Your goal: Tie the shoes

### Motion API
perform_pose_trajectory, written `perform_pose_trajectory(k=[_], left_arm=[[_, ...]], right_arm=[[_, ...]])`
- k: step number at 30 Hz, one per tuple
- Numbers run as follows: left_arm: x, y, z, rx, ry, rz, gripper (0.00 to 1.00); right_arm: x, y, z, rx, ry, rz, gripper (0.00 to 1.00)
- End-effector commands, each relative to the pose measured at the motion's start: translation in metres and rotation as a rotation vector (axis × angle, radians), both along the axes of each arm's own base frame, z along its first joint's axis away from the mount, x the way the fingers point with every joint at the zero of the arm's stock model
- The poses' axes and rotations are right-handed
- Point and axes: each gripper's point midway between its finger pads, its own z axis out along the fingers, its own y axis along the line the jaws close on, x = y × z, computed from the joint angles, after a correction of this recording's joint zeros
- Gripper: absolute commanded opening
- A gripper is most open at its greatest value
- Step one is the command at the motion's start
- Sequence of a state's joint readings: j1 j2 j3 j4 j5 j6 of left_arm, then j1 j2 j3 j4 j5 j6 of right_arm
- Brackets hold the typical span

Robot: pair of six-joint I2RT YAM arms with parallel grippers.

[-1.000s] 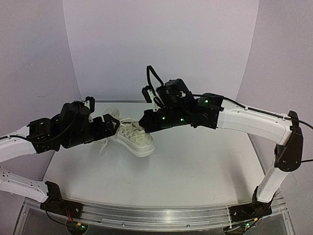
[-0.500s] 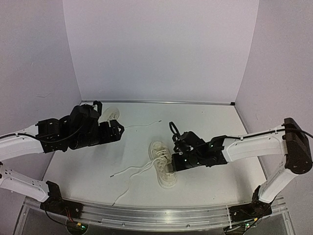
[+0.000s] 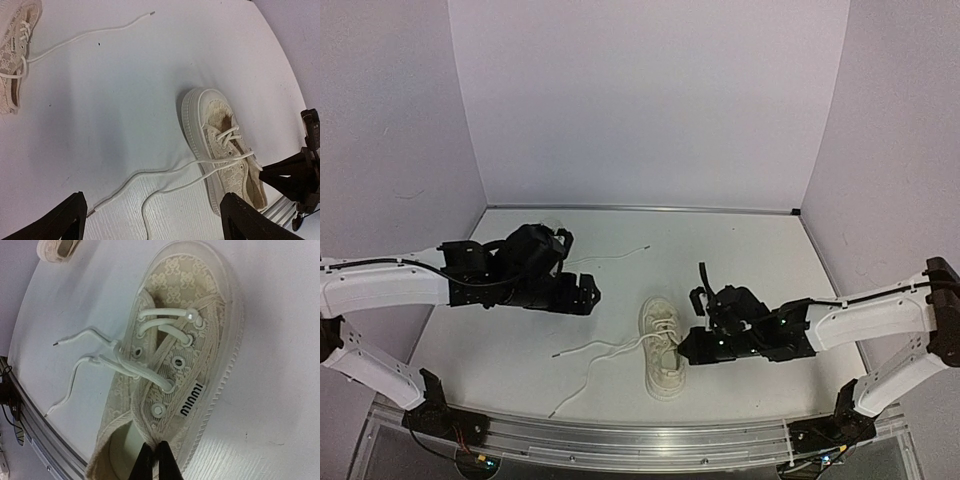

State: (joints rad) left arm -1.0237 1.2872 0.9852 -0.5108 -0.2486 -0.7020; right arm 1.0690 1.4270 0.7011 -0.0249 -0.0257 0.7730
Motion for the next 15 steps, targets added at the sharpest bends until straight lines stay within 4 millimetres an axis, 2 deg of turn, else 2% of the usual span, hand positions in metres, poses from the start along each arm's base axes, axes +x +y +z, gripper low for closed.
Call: perform_pose_trajectory(k=[1, 8, 13, 15], left_arm=[[-0.008, -0.01, -0.011, 0.066, 0.068, -0.091, 0.97], [-0.021, 0.005, -0.039, 0.172, 0.146, -0.116, 0.96], [-0.025, 0.022, -0.066, 0.301, 0.214, -0.119, 0.9], [-0.026, 0.029, -0.08, 0.354, 0.248, -0.125, 0.87]], right_arm=[[-0.008, 0.018, 0.033, 0.179, 0.007, 0.022, 0.12], [-0.013, -0.006, 0.059, 0.2, -0.046, 0.006, 0.49], [-0.017, -0.016, 0.075, 0.184, -0.1, 0.037, 0.68], [-0.017, -0.016, 0.082, 0.182, -0.115, 0.053, 0.71]])
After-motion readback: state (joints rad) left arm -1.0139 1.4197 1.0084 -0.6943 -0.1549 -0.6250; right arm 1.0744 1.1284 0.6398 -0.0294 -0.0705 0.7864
